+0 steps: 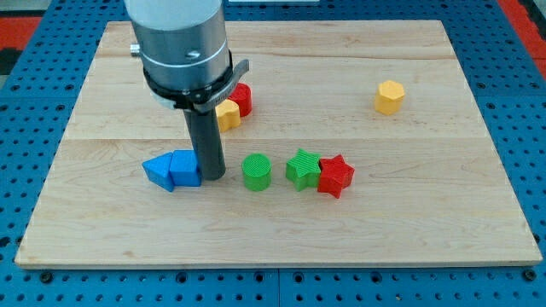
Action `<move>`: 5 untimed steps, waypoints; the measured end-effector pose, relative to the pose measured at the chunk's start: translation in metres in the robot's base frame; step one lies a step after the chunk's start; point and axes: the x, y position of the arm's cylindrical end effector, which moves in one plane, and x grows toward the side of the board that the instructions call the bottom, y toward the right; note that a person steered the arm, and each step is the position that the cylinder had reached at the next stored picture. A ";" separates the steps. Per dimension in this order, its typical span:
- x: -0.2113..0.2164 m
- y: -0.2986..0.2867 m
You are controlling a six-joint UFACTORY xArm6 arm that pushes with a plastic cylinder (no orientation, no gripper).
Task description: Place your arm below the green star
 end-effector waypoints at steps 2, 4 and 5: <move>0.004 0.029; 0.002 0.044; 0.013 0.044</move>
